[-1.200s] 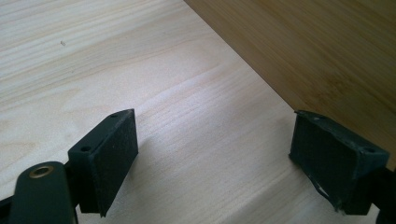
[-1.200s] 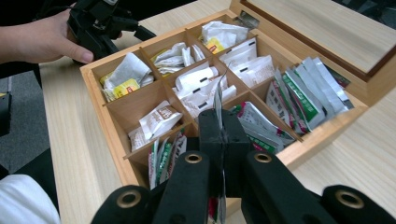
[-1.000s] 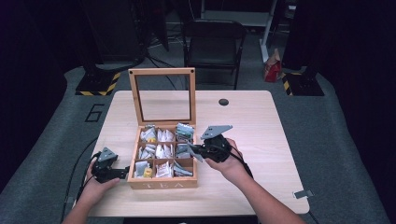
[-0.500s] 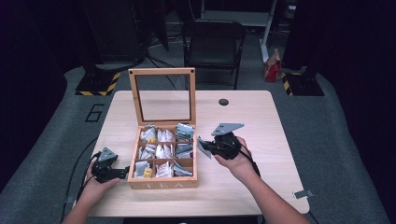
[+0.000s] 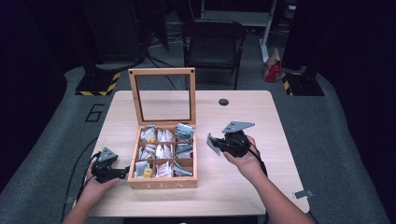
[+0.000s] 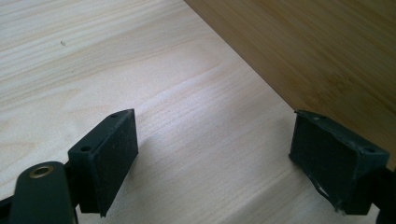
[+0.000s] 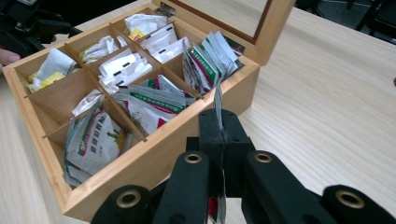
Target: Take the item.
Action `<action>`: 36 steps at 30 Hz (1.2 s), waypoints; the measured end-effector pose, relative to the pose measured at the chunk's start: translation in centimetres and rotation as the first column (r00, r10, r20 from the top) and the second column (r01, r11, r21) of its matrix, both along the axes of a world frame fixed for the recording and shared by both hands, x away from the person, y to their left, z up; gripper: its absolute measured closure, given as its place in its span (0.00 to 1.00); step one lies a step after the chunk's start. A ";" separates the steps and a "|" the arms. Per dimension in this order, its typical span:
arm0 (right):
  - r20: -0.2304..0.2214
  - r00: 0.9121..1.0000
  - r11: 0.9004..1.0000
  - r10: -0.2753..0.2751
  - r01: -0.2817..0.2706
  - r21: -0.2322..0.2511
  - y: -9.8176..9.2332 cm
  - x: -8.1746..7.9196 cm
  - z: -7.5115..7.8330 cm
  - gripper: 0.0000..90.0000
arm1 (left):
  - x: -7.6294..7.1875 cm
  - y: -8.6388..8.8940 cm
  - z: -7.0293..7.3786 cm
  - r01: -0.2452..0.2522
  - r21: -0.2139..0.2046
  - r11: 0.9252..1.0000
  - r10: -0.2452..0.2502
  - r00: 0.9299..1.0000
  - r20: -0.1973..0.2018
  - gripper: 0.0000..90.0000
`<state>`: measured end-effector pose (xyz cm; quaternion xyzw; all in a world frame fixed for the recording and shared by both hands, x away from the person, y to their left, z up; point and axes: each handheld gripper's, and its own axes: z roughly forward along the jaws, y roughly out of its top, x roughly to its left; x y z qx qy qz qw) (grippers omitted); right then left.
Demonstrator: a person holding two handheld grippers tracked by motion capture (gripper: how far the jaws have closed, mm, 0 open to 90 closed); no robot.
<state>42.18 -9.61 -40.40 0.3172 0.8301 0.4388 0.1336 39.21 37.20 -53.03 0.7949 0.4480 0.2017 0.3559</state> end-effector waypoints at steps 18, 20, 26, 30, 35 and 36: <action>0.012 0.998 0.998 -0.063 0.063 -0.017 -2.1 0.5 -0.8 1.00 | 0.0 0.0 0.0 0.000 0.001 1.000 0.000 1.000 0.000 0.16; 0.008 0.997 0.997 -0.071 0.071 -0.016 -2.4 0.6 -1.0 1.00 | 0.0 0.0 0.0 0.000 0.000 1.000 0.000 1.000 0.000 0.16; 0.004 0.996 0.996 -0.092 0.092 -0.018 -3.1 0.8 -1.5 1.00 | 0.0 0.0 0.0 0.000 0.000 1.000 0.000 1.000 0.000 0.16; 0.008 0.995 0.995 -0.102 0.102 -0.020 -3.5 0.9 -1.7 1.00 | 0.0 0.0 0.0 0.000 0.000 1.000 0.000 1.000 0.000 0.16; 0.000 0.993 0.992 -0.121 0.121 -0.025 -4.0 0.9 -2.1 1.00 | 0.0 0.0 0.0 0.000 0.000 1.000 0.000 1.000 0.000 0.16; 0.004 0.993 0.992 -0.121 0.121 -0.027 -4.1 1.0 -2.2 1.00 | 0.0 0.0 0.0 0.000 0.000 1.000 0.000 1.000 0.000 0.16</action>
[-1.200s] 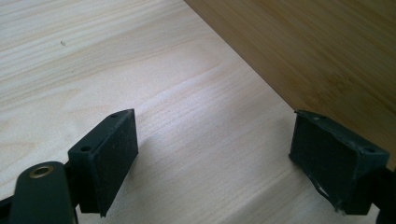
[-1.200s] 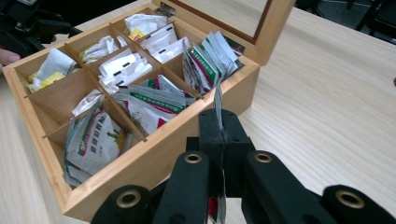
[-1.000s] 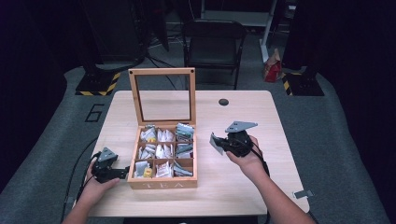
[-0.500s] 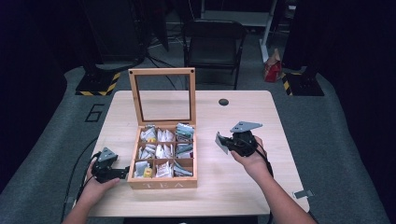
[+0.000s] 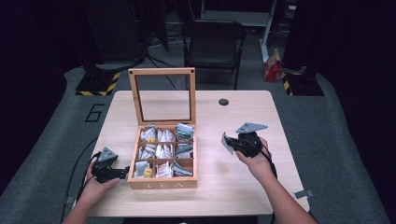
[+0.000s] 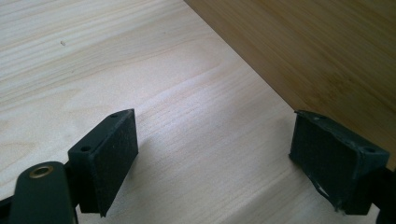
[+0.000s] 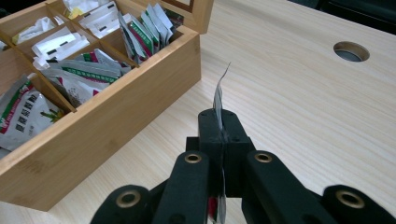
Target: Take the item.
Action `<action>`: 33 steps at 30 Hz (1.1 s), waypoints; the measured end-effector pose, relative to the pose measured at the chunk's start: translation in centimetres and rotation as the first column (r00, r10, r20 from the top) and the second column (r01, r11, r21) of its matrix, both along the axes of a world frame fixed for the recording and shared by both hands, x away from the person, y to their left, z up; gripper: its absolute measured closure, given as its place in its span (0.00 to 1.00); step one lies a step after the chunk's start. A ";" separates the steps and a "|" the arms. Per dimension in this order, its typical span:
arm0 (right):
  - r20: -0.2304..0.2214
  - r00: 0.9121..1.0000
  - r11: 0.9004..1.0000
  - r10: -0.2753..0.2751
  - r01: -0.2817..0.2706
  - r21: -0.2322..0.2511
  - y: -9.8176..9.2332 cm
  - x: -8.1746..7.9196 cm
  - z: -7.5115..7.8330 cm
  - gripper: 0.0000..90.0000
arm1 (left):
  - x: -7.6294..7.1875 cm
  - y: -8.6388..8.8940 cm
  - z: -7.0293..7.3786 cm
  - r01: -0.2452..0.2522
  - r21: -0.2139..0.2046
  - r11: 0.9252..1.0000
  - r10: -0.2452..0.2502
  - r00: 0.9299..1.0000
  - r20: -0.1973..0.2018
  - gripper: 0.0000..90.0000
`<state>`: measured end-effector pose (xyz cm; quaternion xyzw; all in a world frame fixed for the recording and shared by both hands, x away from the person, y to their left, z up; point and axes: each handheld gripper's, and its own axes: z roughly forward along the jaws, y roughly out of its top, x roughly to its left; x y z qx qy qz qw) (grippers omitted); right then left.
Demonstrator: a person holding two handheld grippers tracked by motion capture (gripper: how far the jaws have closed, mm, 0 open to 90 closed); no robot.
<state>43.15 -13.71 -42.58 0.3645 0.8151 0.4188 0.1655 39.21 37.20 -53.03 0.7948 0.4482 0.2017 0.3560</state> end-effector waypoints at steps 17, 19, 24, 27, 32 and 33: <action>-0.022 0.999 0.999 -0.043 0.043 -0.029 -1.0 -0.1 -2.5 1.00 | 0.0 0.0 0.0 0.000 0.000 1.000 0.000 1.000 0.000 0.16; -0.020 0.999 0.999 -0.045 0.044 -0.032 -1.1 -0.1 -2.7 1.00 | 0.0 0.0 0.0 0.000 0.000 1.000 0.000 1.000 0.000 0.16; -0.024 0.998 0.998 -0.061 0.060 -0.033 -1.5 0.0 -3.3 0.99 | 0.0 0.0 0.0 0.000 0.000 1.000 0.000 1.000 0.000 0.16; -0.025 0.997 0.997 -0.070 0.069 -0.037 -1.7 0.0 -3.8 0.99 | 0.0 0.0 0.0 0.000 0.000 1.000 0.000 1.000 0.000 0.16; -0.029 0.997 0.997 -0.074 0.073 -0.038 -1.9 -0.1 -4.1 0.99 | 0.0 0.0 0.0 0.000 0.001 1.000 0.000 1.000 0.000 0.16; -0.027 0.997 0.997 -0.072 0.071 -0.039 -2.0 -0.1 -4.2 0.99 | 0.0 0.0 0.0 0.000 0.001 1.000 0.000 1.000 0.000 0.16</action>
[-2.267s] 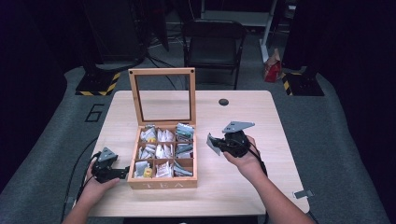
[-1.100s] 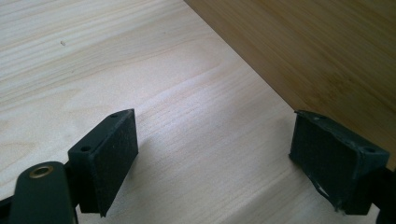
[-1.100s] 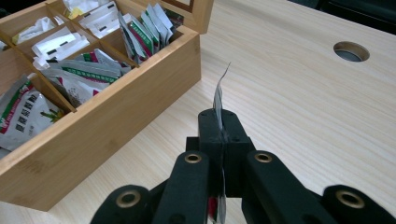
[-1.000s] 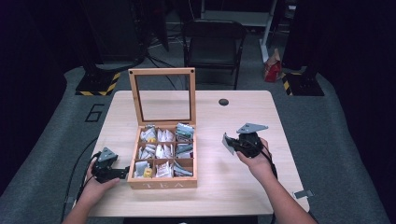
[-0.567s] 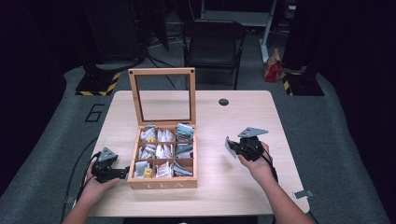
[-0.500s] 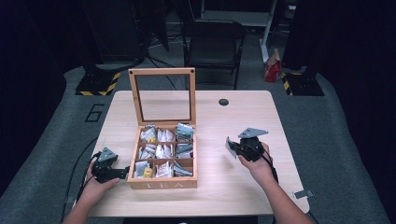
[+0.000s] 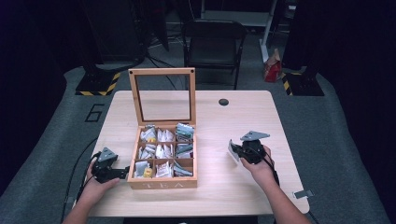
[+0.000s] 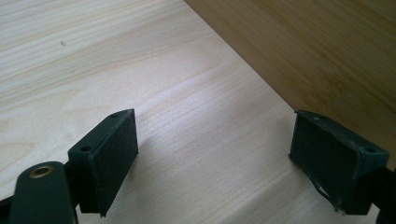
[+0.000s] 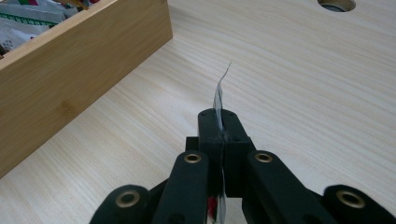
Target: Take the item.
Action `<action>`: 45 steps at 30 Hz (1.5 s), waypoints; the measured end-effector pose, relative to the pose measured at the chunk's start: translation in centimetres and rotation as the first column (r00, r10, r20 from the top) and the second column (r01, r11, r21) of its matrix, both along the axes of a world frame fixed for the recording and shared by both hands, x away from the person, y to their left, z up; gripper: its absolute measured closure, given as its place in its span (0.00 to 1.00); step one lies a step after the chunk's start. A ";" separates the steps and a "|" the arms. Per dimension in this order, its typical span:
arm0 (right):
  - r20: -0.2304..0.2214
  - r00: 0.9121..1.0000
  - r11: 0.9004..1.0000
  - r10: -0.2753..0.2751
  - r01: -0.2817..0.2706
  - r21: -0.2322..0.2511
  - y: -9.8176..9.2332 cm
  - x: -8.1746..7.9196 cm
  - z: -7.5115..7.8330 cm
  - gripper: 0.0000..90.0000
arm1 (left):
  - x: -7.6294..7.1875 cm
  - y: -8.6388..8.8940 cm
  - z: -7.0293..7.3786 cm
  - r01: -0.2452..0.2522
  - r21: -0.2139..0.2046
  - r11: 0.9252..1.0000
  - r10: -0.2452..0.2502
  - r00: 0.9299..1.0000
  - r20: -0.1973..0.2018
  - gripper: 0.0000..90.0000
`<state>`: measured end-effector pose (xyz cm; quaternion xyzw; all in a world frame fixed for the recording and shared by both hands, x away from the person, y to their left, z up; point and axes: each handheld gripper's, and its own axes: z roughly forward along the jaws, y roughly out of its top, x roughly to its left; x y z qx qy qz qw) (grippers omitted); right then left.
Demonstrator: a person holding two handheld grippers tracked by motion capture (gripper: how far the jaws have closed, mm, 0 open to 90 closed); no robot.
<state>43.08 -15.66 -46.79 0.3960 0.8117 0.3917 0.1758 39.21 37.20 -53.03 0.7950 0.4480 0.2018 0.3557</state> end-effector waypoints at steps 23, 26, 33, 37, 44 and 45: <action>-0.003 1.000 0.999 -0.001 0.001 -0.032 0.1 -0.4 -1.2 0.97 | 0.0 0.0 0.0 0.000 0.000 1.000 0.000 1.000 0.000 0.16; -0.009 1.000 1.000 -0.006 0.006 -0.028 0.1 -0.4 -1.3 0.97 | 0.0 0.0 0.0 0.000 0.000 1.000 0.000 1.000 0.000 0.16; -0.023 1.000 1.000 0.001 -0.001 -0.019 0.3 -0.5 -1.5 0.93 | 0.0 0.0 0.0 0.000 0.000 1.000 0.000 1.000 0.000 0.16; -0.030 0.999 1.000 0.016 -0.017 -0.020 0.4 -0.6 -1.6 0.89 | 0.0 0.0 0.0 0.000 0.000 1.000 0.000 1.000 0.000 0.16; -0.045 0.999 1.000 0.023 -0.024 -0.009 0.7 -0.8 -1.6 0.83 | 0.0 0.0 0.0 0.000 0.000 1.000 0.000 1.000 0.000 0.16; -0.047 0.999 1.000 0.023 -0.023 -0.006 0.8 -0.8 -1.6 0.82 | 0.0 0.0 0.0 0.000 0.000 1.000 0.000 1.000 0.000 0.16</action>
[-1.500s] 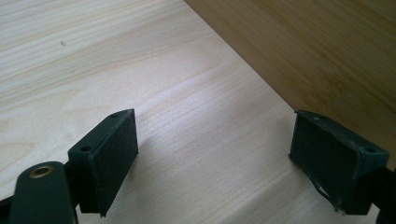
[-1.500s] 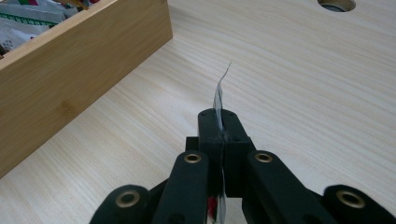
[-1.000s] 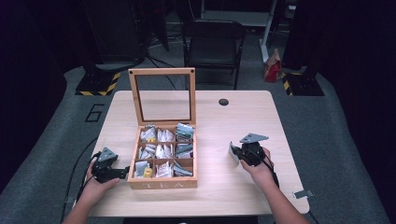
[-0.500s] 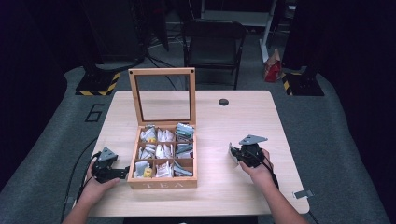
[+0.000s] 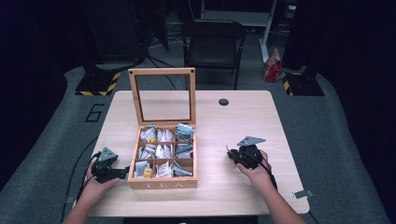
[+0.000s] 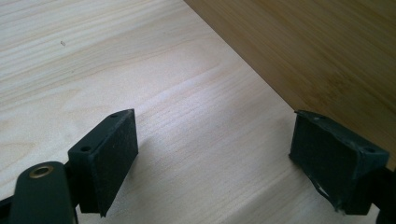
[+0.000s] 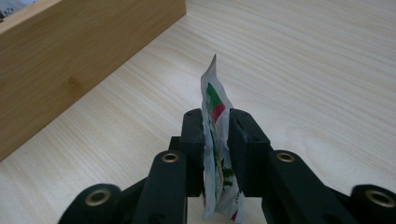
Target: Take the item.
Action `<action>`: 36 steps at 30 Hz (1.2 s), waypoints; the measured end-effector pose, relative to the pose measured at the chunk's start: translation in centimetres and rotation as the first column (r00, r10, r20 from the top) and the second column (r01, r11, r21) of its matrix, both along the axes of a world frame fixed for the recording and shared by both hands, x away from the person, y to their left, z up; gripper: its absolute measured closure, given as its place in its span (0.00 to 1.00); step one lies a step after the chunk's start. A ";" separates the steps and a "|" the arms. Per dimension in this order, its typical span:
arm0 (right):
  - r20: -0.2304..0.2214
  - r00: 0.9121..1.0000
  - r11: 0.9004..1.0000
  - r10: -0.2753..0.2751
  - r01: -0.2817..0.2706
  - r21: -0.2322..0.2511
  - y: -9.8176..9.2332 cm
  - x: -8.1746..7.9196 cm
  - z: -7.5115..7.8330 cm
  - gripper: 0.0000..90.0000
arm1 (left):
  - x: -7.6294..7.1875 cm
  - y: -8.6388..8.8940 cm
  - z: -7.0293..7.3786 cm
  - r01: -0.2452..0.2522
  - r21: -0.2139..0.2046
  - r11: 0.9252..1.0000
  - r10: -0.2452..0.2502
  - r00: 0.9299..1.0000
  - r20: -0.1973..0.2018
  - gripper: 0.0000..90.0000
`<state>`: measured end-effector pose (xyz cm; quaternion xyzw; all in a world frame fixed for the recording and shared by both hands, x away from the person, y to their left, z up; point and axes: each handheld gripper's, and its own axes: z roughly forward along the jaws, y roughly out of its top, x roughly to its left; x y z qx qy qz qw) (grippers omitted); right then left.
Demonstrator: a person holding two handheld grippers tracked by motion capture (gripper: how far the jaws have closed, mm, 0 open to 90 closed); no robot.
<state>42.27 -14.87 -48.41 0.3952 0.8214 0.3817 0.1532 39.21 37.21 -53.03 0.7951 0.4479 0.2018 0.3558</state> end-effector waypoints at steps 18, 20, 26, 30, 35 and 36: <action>0.001 1.000 0.999 0.014 -0.014 0.045 0.6 -0.2 0.7 0.60 | 0.0 0.0 0.0 0.000 0.000 1.000 0.000 1.000 0.000 0.16; -0.012 1.000 0.998 0.021 -0.021 0.052 0.7 -0.3 0.8 0.57 | 0.0 0.0 0.0 0.000 0.000 1.000 0.000 1.000 0.000 0.16; -0.003 0.999 0.997 0.051 -0.051 0.052 1.2 -0.6 1.0 0.56 | 0.0 0.0 0.0 0.000 0.000 1.000 0.000 1.000 0.000 0.16; -0.003 0.999 0.997 0.051 -0.051 0.054 1.5 -0.9 1.2 0.56 | 0.0 0.0 0.0 0.000 0.000 1.000 0.000 1.000 0.000 0.16; 0.006 0.998 0.996 0.069 -0.069 0.060 1.9 -1.3 1.4 0.56 | 0.0 0.0 0.0 0.000 0.000 1.000 0.000 1.000 0.000 0.16; 0.005 0.997 0.995 0.076 -0.076 0.062 1.9 -1.4 1.4 0.56 | 0.0 0.0 0.0 0.000 0.000 1.000 0.000 1.000 0.000 0.16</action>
